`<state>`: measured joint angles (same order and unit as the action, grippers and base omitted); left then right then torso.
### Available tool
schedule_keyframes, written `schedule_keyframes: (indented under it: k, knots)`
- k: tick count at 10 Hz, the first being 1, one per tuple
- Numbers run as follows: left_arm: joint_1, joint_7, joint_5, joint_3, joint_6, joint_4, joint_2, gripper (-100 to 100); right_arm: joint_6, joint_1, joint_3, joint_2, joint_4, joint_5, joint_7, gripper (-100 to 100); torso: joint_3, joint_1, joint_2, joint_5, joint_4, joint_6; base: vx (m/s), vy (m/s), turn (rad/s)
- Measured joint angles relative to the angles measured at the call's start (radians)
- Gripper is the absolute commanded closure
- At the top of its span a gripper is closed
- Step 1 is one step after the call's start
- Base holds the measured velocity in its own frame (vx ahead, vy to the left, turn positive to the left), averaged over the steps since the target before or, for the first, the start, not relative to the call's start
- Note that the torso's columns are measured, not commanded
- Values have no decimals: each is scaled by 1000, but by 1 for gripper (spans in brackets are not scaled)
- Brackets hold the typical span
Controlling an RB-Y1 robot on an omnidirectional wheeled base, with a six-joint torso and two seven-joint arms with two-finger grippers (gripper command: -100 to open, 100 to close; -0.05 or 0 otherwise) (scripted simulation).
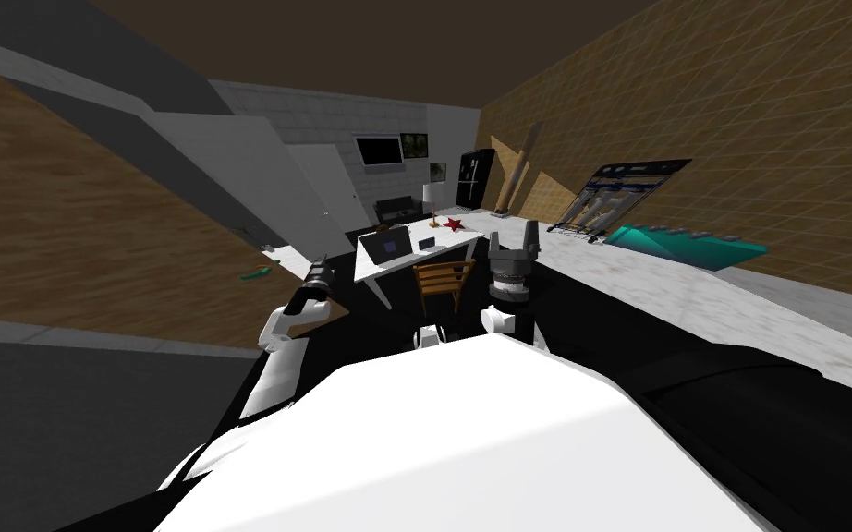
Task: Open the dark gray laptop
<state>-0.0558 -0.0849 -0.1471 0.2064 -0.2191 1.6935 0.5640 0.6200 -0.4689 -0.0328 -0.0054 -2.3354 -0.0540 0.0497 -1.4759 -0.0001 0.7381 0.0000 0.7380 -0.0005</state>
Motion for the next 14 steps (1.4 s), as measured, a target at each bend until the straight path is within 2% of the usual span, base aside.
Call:
schedule_keyframes:
  k: [2, 4, 7, 9, 12, 14]
  knots:
    - [-29, -11, 0, 2, -47, -26, 16, -100, 0, 0, 0, 0, 0, 0, 0, 0, 0, 0, 0, 0, 0, 0, 6, 0, -112]
    - [-84, -27, -1, -1, -100, -84, 48, -100, 0, 0, 0, 0, 0, 0, 0, 0, -1, 0, -1, 0, 0, 1, 19, -4, -151]
    - [-121, -47, -4, -2, -176, -119, 76, -100, 0, 0, 0, 0, 0, 0, 0, 0, 0, 0, 0, 0, 0, 0, 18, -9, -111]
    - [-168, -62, -1, -8, -229, -167, 100, -100, 0, 0, 0, 0, 0, 0, 0, 0, -1, -1, -1, 0, 0, 1, 29, -15, -142]
    - [-201, -80, 2, -12, -299, -199, 121, -100, 0, 0, 0, 0, 0, 0, 0, 0, 0, 0, 0, 0, 0, 0, 22, -10, -110]
    - [-243, -94, 4, -20, -356, -238, 144, -100, 0, 0, 0, 0, 0, 0, 0, 0, -1, -1, -1, 0, 0, 1, 34, -17, -138]
